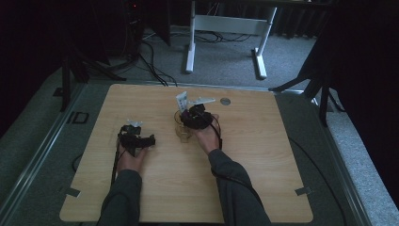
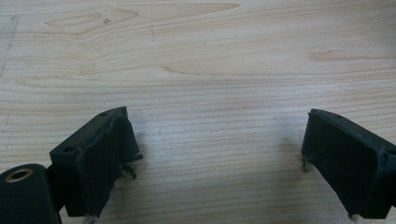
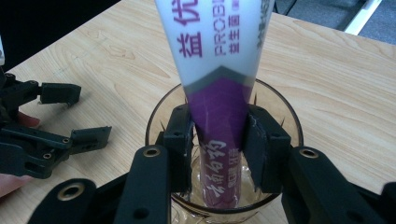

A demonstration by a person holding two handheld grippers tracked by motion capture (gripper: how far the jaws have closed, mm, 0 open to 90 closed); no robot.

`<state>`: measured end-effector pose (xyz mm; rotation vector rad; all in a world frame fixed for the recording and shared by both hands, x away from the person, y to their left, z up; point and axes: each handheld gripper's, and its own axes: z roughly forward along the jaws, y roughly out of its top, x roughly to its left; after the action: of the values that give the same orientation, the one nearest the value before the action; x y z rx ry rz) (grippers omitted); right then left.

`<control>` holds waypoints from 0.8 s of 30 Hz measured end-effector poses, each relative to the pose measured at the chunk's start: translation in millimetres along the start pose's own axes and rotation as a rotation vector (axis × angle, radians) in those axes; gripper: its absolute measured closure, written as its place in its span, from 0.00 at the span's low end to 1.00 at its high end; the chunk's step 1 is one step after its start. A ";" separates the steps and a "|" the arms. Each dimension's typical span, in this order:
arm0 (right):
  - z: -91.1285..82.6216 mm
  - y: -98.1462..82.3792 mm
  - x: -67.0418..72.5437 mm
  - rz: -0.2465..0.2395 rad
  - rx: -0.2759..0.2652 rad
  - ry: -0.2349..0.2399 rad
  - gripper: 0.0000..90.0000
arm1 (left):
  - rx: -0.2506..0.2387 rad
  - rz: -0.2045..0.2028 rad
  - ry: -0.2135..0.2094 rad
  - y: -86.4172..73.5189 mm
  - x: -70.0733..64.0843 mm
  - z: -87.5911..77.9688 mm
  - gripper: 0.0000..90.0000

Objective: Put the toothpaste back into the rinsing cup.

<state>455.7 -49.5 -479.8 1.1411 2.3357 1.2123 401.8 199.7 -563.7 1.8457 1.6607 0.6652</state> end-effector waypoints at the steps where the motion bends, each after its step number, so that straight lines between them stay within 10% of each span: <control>1: 0.7 -0.5 -0.5 0.000 0.006 0.000 0.71 | 0.000 0.000 0.000 0.0 0.0 0.0 0.09; 24: -17.8 -4.3 -5.5 0.015 -0.065 0.019 0.60 | -0.001 -0.001 0.000 0.0 -0.1 0.1 0.09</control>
<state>447.3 -65.3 -472.9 1.1319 2.2876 1.2999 402.0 199.6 -563.8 1.8444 1.6607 0.6653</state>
